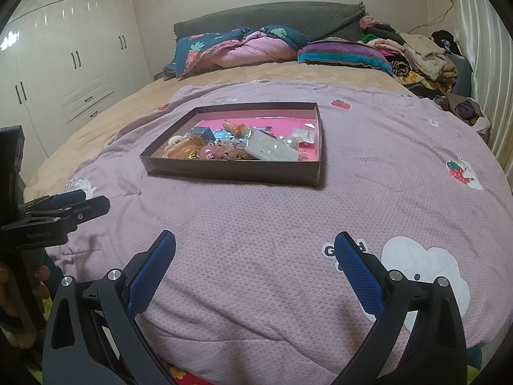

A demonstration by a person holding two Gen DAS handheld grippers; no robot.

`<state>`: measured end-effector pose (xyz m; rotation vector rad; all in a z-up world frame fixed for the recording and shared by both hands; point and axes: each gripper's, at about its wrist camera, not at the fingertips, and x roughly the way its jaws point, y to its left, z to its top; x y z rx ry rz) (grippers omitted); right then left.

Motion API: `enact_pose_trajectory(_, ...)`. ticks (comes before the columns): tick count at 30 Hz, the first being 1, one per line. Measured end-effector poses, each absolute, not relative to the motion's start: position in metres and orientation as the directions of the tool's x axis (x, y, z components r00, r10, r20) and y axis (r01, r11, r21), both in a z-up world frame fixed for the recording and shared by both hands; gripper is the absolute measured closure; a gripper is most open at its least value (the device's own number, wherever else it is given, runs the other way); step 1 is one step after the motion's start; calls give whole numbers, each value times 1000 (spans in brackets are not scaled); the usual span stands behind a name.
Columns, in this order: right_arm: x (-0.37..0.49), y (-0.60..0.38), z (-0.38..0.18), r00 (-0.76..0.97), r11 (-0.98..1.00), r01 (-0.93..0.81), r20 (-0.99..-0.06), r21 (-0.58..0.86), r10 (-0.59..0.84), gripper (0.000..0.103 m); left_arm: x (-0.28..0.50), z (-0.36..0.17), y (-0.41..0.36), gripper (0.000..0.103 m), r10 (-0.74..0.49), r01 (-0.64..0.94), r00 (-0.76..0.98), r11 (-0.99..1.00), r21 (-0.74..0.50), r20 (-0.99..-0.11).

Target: Organize jewelry

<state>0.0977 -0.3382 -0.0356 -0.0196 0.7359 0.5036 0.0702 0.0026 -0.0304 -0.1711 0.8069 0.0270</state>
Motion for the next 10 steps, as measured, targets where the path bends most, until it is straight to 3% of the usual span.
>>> enact_pose_trajectory(4, 131, -366, -38, 644, 907, -377, -650, 190, 404, 4, 85, -39, 30, 9, 11, -175, 662, 975, -140, -749)
enact_pose_trajectory(7, 178, -401, -45, 667, 950, -263, -680, 167, 304, 4, 105, -44, 73, 9, 81, -287, 644, 947, -142, -760)
enact_pose_trajectory(10, 238, -444, -58, 694, 992, -119, -711, 46, 116, 4, 130, -48, 124, 9, 181, -407, 609, 907, -108, -772)
